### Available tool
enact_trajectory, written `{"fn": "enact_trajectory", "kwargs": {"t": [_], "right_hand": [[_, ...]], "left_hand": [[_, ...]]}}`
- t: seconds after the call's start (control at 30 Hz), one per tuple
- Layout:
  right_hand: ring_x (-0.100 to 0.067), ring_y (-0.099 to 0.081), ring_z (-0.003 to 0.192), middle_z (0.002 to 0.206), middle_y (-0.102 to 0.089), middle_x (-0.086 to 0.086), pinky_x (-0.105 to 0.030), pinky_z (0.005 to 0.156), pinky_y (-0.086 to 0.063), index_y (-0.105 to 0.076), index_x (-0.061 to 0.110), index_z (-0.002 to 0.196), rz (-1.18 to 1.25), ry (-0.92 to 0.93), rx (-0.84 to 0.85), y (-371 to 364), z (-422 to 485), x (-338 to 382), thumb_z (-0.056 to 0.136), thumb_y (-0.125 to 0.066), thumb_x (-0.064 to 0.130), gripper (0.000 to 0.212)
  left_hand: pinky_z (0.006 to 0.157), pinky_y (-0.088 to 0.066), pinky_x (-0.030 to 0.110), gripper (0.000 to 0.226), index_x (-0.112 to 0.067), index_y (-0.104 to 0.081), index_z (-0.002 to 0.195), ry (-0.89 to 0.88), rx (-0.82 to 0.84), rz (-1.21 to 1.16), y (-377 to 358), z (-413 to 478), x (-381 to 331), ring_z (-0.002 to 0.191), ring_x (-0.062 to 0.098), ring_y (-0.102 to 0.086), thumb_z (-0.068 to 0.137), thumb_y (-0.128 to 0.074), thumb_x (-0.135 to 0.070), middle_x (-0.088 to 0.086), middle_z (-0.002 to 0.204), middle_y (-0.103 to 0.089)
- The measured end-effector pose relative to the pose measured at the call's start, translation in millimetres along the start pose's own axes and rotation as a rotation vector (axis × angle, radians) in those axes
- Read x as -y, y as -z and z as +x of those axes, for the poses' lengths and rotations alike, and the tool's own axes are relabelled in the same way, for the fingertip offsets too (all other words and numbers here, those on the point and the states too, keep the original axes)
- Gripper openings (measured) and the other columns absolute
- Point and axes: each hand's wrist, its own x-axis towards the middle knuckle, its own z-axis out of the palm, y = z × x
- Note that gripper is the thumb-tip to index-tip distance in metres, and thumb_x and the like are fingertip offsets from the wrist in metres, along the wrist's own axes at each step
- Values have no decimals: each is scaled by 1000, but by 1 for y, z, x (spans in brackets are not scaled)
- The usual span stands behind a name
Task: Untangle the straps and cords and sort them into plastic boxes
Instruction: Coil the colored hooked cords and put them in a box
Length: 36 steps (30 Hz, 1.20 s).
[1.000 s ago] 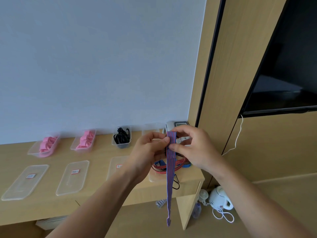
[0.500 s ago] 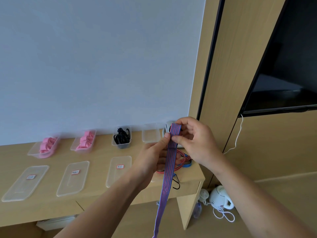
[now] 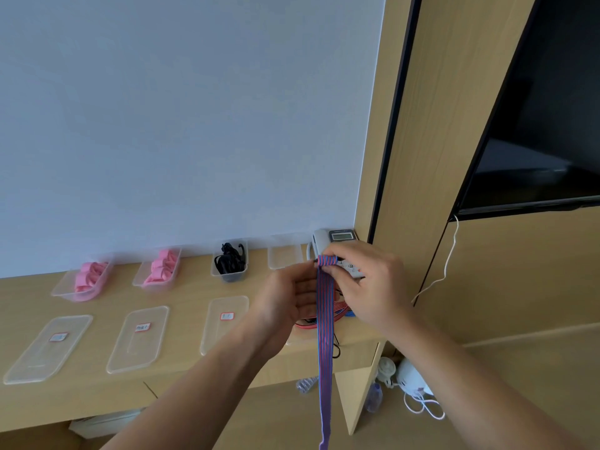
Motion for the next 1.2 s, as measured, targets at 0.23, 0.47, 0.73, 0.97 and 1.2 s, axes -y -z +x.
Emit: {"fn": "enact_trajectory", "kwargs": {"t": [0.23,0.47,0.73,0.97,1.2], "right_hand": [[-20,-68,104,101,-73,-6,-34,92,-54,-75,3,89,-23,147,53,-7,-24,-6,70,-60,-22,35],[-20,-61,124,116,-71,-9,-37,103,-50,-77,2,99,12,166,151,-8,-35,-8,84,-70,-4,18],[-1,-62,78,90,-70,13,-20,72,-53,-78,13,98,53,-139,1,-2,-14,1,74,-86,7,26],[-12,-71,93,99,-77,3,-29,82,-57,-74,27,104,537,-707,424,2,1,-9,87,-72,2,30],[-13,-73,94,95,-78,2,-32,87,-55,-76,22,98,542,-729,294,2,2,-7,80,-74,-1,30]], "left_hand": [[62,-61,30,30,-10,-84,92,-58,24,-63,6,2,-1,75,23,-76,102,-58,-21,14,89,-77],[66,-62,30,27,-5,-79,97,-127,-4,-18,9,6,0,72,22,-71,104,-56,-16,15,87,-74],[70,-63,31,29,4,-75,108,-173,-25,76,6,5,7,77,26,-76,107,-52,-13,20,92,-77],[76,-62,36,24,2,-76,106,-182,-15,85,10,4,9,85,32,-74,104,-58,-13,22,93,-77],[92,-57,50,41,0,-76,106,-102,32,106,13,4,15,89,34,-74,98,-66,-38,24,104,-77]]}}
